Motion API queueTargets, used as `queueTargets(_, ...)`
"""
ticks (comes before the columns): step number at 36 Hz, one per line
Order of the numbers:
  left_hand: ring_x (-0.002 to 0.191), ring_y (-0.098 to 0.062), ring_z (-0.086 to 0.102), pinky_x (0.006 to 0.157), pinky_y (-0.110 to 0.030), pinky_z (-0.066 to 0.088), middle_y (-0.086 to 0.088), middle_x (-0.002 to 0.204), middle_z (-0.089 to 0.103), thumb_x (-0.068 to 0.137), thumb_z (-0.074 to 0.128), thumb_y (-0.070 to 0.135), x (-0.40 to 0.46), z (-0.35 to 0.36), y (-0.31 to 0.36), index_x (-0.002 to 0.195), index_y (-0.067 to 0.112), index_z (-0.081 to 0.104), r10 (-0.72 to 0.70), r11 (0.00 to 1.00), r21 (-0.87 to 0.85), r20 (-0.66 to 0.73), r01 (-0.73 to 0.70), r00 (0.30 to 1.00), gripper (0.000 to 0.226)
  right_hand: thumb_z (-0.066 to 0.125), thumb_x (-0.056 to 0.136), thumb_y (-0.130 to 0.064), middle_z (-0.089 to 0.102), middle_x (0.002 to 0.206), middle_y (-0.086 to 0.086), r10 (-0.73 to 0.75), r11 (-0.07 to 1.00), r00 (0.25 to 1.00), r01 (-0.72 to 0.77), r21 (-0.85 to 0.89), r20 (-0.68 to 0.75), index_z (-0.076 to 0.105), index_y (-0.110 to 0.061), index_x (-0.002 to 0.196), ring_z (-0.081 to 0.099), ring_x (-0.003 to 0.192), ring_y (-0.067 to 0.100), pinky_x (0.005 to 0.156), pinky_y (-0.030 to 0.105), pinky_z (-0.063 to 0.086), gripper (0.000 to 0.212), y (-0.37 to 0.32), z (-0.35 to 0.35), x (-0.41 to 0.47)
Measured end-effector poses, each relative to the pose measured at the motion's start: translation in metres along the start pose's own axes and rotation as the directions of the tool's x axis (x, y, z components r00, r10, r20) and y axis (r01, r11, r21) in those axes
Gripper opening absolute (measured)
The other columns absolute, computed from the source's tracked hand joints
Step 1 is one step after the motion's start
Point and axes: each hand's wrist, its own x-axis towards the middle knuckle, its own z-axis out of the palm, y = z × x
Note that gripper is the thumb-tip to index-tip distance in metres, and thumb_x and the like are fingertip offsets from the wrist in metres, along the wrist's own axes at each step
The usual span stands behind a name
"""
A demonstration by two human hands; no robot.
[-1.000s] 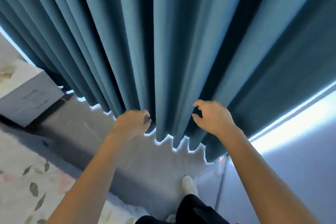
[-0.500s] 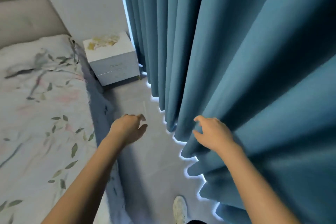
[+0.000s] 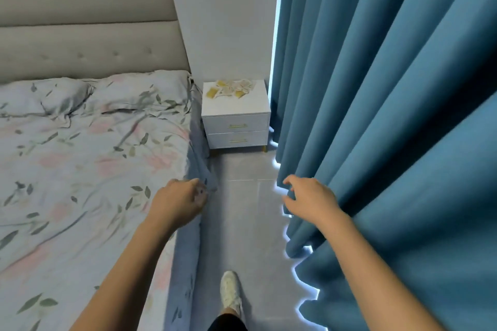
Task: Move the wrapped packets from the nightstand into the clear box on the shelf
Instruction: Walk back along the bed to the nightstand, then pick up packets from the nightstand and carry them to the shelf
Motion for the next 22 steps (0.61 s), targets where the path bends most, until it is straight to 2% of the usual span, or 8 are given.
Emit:
queueTargets(4, 0.106, -0.027, 0.058, 0.086, -0.037, 0.050, 0.000, 0.114, 0.068, 0.094, 0.044, 0.039, 0.070, -0.016, -0.031, 0.117, 0.027, 0.059, -0.044, 0.999, -0.003, 0.006, 0.044, 0.999, 0.030, 0.044, 0.093, -0.031, 0.059, 0.125, -0.001, -0.044, 0.999, 0.999, 0.044, -0.025, -0.002, 0.044, -0.026, 0.134, 0.048, 0.119, 0.024, 0.093, 0.035, 0.040, 0.041, -0.025, -0.013, 0.081)
queueTargets(9, 0.107, -0.026, 0.057, 0.085, -0.035, 0.050, -0.002, 0.115, 0.068, 0.094, 0.042, 0.040, 0.166, -0.042, -0.059, 0.119, 0.025, 0.058, -0.037, 0.999, -0.006, 0.001, 0.037, 0.999, 0.033, 0.044, 0.092, -0.029, 0.059, 0.127, -0.001, -0.018, 0.998, 1.000, 0.020, -0.057, 0.021, 0.045, -0.027, 0.134, 0.048, 0.120, 0.025, 0.094, 0.035, 0.040, 0.041, -0.046, -0.040, 0.175)
queueTargets(22, 0.114, -0.024, 0.054, 0.091, -0.034, 0.047, 0.000, 0.118, 0.065, 0.096, 0.043, 0.039, 0.373, -0.082, -0.074, 0.121, 0.025, 0.058, 0.006, 0.999, -0.039, 0.041, -0.005, 0.999, 0.033, 0.044, 0.092, -0.027, 0.059, 0.122, -0.001, 0.033, 0.998, 0.995, -0.027, -0.064, 0.095, 0.048, -0.024, 0.130, 0.052, 0.115, 0.024, 0.092, 0.033, 0.042, 0.038, -0.049, -0.096, 0.381)
